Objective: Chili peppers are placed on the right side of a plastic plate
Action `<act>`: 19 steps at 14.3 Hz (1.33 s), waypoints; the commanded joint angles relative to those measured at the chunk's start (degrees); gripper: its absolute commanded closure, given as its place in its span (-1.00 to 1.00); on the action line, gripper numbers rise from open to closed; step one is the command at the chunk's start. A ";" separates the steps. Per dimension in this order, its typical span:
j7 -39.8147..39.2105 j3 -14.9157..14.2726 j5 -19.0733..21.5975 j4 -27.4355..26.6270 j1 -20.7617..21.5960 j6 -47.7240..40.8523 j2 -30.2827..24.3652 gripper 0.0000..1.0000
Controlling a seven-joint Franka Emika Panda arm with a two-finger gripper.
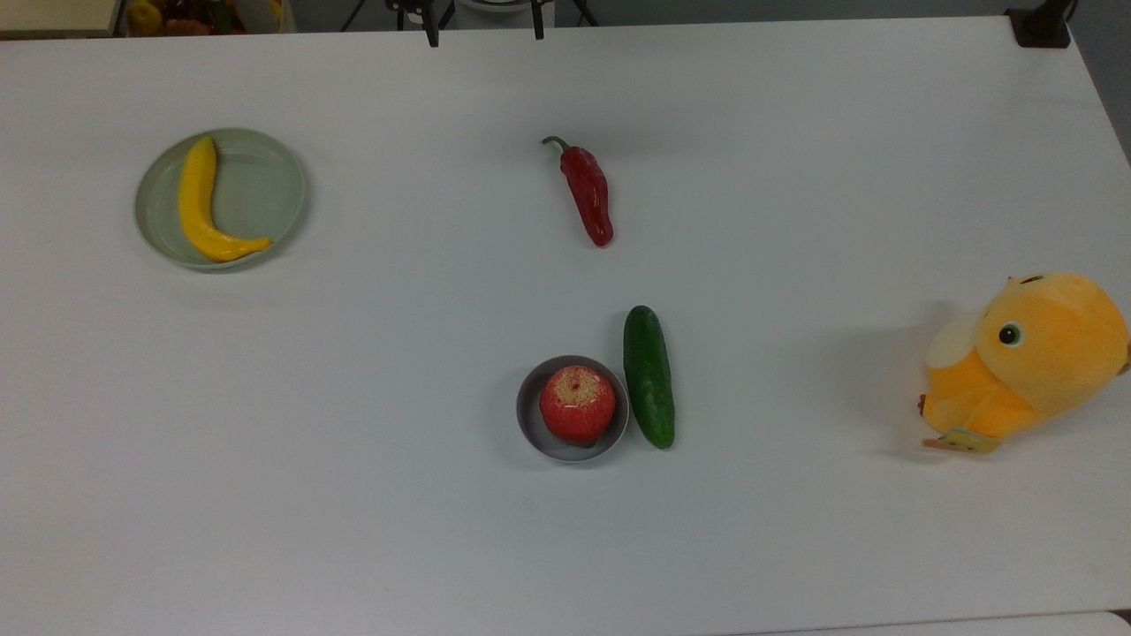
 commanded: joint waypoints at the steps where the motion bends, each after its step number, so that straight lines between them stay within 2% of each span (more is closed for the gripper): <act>1: -0.75 -0.30 0.13 -0.86 0.55 0.64 0.00 -1.00; 19: -1.45 -0.22 0.13 -0.87 -0.06 0.56 1.06 -1.00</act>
